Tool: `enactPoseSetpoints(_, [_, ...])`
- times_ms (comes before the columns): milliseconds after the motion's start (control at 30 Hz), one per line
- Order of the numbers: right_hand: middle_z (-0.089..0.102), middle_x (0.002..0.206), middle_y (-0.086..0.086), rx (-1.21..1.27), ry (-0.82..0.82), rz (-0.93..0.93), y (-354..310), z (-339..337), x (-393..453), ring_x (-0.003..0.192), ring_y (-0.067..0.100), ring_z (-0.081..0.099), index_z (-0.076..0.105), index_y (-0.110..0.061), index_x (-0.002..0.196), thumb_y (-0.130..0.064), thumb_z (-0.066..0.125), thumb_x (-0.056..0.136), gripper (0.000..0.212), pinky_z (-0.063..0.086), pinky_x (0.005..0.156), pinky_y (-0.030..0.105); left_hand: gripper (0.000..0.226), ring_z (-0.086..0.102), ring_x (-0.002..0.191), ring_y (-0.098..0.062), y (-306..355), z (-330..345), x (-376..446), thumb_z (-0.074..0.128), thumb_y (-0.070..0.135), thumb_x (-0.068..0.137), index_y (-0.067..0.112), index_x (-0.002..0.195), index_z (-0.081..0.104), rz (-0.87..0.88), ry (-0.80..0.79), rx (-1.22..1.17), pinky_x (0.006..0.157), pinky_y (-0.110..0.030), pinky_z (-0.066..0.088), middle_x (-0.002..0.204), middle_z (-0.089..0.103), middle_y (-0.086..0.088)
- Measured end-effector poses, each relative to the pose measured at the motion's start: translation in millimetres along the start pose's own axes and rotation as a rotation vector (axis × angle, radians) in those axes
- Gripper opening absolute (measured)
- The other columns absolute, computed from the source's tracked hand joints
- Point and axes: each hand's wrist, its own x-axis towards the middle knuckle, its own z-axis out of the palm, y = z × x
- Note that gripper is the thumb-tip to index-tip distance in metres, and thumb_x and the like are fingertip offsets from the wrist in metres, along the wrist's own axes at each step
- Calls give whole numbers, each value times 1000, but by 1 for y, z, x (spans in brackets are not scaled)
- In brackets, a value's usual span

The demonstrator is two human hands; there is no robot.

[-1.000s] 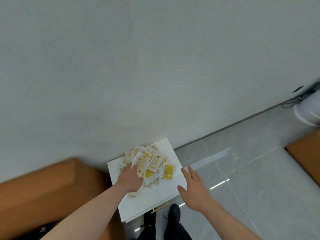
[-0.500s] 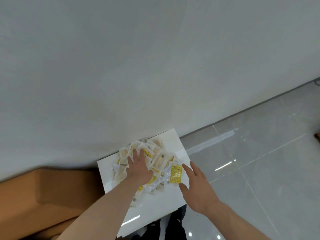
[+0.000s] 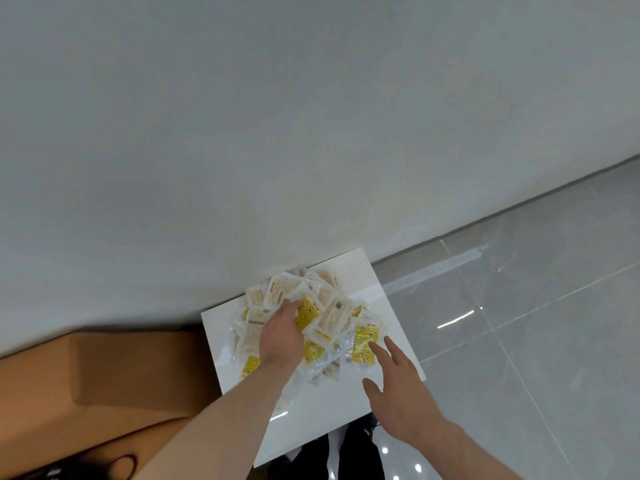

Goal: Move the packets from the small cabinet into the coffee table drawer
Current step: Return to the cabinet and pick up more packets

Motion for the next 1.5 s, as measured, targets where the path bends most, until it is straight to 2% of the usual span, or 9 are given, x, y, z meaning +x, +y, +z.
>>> enactPoseSetpoints(133, [5,169,-7,21,26,-11,-12,2,9,155,20,12,20,-30,159,-33,52,102,66,25,123,36,47,57,128,-19,-3,-25,-10,41,12,103,33,144,51,23,79,-89,105,-33,48,144,57,5])
enactPoseSetpoints(200, [14,168,-4,24,47,-17,-21,4,19,152,22,21,25,-28,158,-32,54,101,64,27,120,36,46,68,101,-13,-5,-39,-20,40,15,105,35,146,47,17,125,-121,87,-25,51,115,72,5])
enactPoseSetpoints(300, [32,158,-3,55,97,-45,-38,13,42,140,23,38,34,-26,153,-32,59,98,61,38,113,36,44,60,60,-5,-20,-52,-29,45,21,105,32,148,43,-11,109,-171,71,-24,49,72,66,5])
enactPoseSetpoints(467, [41,147,2,2,189,-75,-72,31,97,130,25,45,36,-21,150,-48,65,92,70,43,106,36,22,65,99,-16,-61,-62,-15,52,23,101,21,120,64,-173,19,-277,73,-20,47,105,69,5])
enactPoseSetpoints(700, [46,134,5,-127,275,-6,-94,58,147,121,28,50,38,-19,140,-64,72,78,84,50,97,41,26,65,101,-12,-98,-51,-1,58,30,100,24,125,64,-299,-57,-382,69,-15,48,114,69,5])
enactPoseSetpoints(933, [68,83,-8,223,231,-2,-86,56,139,73,17,68,54,-24,102,-33,81,79,36,59,65,36,37,59,120,-24,-89,-31,3,55,37,101,22,135,58,-345,-47,-335,103,-41,51,129,62,0])
enactPoseSetpoints(1100, [62,56,-2,569,235,163,-42,33,107,50,13,56,71,-13,75,-24,82,78,16,48,46,28,39,57,121,-24,-79,-32,-3,54,35,102,13,135,58,-343,-20,-339,104,-37,48,133,57,-3])
enactPoseSetpoints(1367, [68,74,10,489,245,422,41,36,91,63,23,59,68,-7,83,-23,79,83,20,47,59,32,31,67,105,-13,-89,-44,-39,53,42,101,24,122,67,-229,-13,-360,93,-37,57,111,72,7])
enactPoseSetpoints(1500, [66,86,9,461,241,445,44,49,105,61,20,59,60,-8,99,-21,77,82,27,46,49,27,19,71,94,-9,-85,-51,-57,55,32,101,25,113,69,-192,22,-444,82,-30,59,100,74,9])
